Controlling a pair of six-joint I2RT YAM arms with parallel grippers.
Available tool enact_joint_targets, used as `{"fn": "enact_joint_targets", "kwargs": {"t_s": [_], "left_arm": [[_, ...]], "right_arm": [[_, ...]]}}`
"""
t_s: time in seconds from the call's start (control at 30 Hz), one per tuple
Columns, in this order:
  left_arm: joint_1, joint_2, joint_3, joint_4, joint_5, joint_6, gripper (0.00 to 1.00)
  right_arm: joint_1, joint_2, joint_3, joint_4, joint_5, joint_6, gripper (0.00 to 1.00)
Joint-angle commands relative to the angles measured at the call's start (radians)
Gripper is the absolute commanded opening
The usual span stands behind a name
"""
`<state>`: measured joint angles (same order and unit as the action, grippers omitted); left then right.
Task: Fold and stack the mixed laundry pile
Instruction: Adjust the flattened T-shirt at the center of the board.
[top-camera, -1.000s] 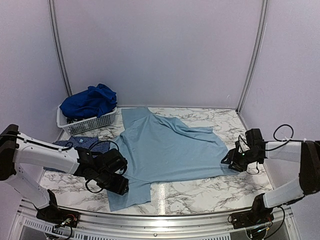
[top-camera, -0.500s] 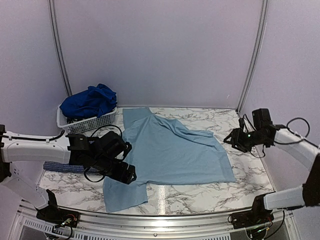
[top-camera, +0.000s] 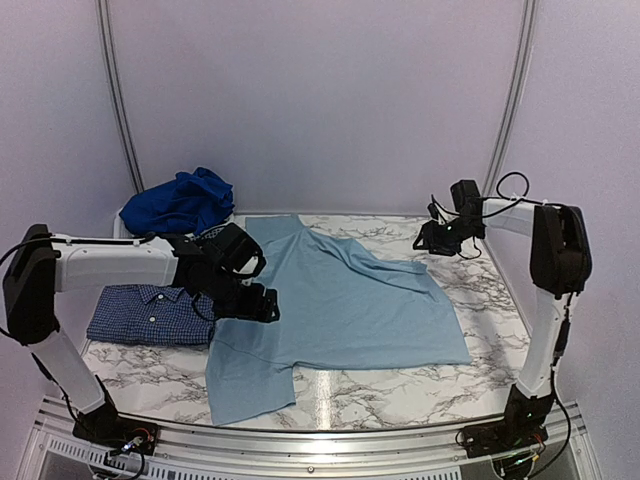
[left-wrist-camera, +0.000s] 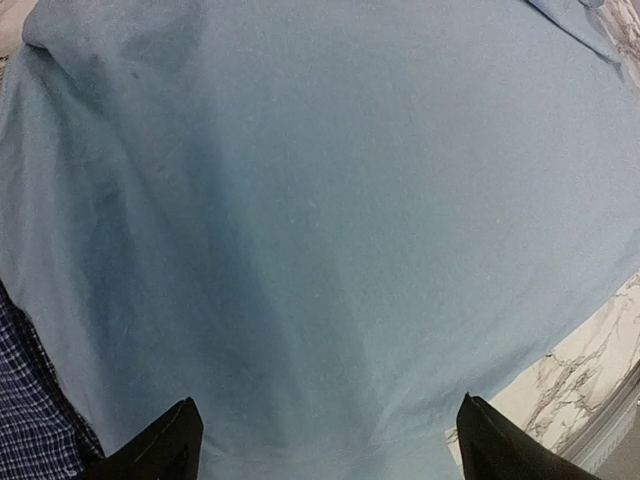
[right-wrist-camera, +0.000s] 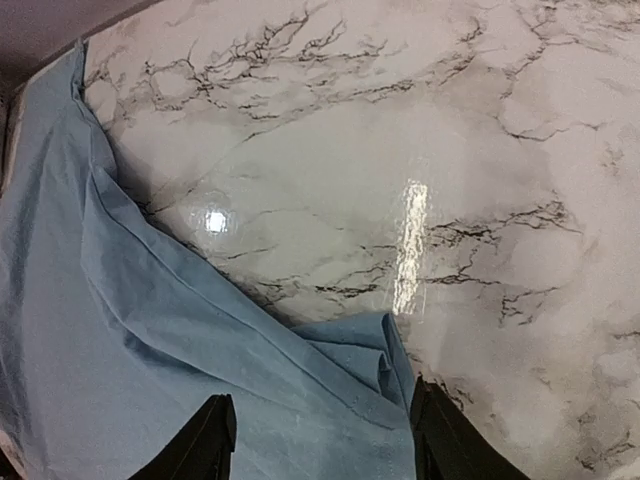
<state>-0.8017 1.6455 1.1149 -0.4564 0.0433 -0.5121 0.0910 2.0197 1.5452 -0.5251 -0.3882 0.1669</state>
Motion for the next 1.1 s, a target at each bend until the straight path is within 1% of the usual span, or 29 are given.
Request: {"fn": "enact_joint_targets", "kwargs": {"t_s": [0.0,0.07,0.23,0.43,0.73,0.87,0.9,0.97,1.07], "left_arm": [[0.018,0.035,0.061,0.035,0.109,0.025,0.91],[0.027,0.048,0.074,0.031,0.098,0.024,0.91],[0.045,0.053,0.088,0.029,0.105,-0.014,0.91],[0.055,0.088,0.106,0.026,0.112,-0.001,0.91],[0.068,0.145,0.154,0.022,0.141,0.023,0.91],[0.072,0.159,0.173,0.020,0.148,0.029,0.91],[0.073,0.160,0.175,0.017,0.147,0.032,0.91],[0.077,0.161,0.178,0.015,0.148,0.035,0.91],[0.083,0.159,0.178,0.013,0.147,0.039,0.91]], "right_arm": [[0.007,0.094,0.114,-0.108,0.055,-0.137,0.57],[0.003,0.129,0.144,-0.128,0.069,-0.152,0.57],[0.007,0.157,0.128,-0.146,0.045,-0.155,0.57],[0.008,0.077,0.010,-0.115,0.022,-0.152,0.57],[0.001,0.047,0.028,-0.120,0.026,-0.144,0.55],[-0.002,0.084,0.082,-0.133,0.017,-0.138,0.48],[-0.002,0.094,0.095,-0.141,0.016,-0.138,0.48],[-0.003,0.106,0.111,-0.149,0.014,-0.137,0.45],[-0.004,0.117,0.113,-0.149,0.012,-0.135,0.36]]}}
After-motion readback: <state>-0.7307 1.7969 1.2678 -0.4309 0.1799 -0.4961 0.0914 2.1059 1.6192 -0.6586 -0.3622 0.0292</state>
